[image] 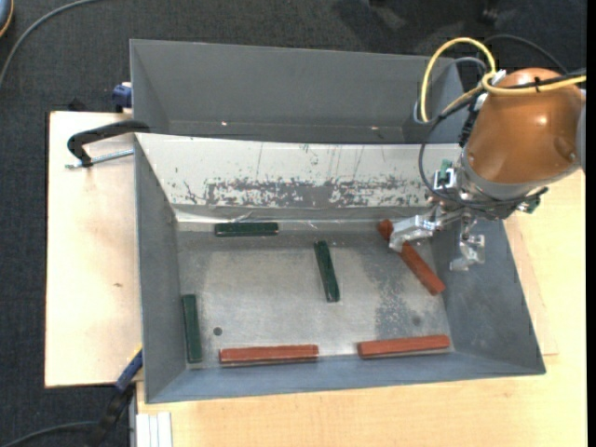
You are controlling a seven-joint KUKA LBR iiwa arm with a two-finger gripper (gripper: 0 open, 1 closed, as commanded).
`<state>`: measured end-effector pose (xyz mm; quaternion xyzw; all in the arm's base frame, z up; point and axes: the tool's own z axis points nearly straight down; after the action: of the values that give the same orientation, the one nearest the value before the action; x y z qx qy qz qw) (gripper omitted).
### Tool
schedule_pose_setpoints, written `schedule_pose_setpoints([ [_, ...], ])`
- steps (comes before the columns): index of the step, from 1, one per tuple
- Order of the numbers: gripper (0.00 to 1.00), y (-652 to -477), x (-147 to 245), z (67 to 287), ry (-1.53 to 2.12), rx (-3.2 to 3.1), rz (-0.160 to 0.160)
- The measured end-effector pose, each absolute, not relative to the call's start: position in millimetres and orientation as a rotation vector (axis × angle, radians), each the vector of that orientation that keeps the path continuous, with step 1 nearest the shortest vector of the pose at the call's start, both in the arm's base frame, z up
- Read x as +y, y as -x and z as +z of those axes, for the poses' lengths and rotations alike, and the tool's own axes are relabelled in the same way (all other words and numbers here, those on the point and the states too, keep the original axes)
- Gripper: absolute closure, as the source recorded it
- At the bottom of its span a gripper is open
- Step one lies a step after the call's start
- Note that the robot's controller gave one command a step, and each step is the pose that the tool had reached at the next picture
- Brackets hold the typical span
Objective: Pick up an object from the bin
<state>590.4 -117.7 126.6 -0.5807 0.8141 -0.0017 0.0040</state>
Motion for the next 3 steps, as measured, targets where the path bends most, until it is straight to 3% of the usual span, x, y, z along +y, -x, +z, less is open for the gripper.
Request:
schedule_pose_setpoints([
  [1, 0.0, -596.1, -112, 70, 2.156, 2.281, 0.008],
  [2, 1.0, -596.4, -114, 71, 2.154, 2.284, 0.003],
  [3, 1.0, -568.0, -92, 222, 2.272, 2.157, -0.013],
])
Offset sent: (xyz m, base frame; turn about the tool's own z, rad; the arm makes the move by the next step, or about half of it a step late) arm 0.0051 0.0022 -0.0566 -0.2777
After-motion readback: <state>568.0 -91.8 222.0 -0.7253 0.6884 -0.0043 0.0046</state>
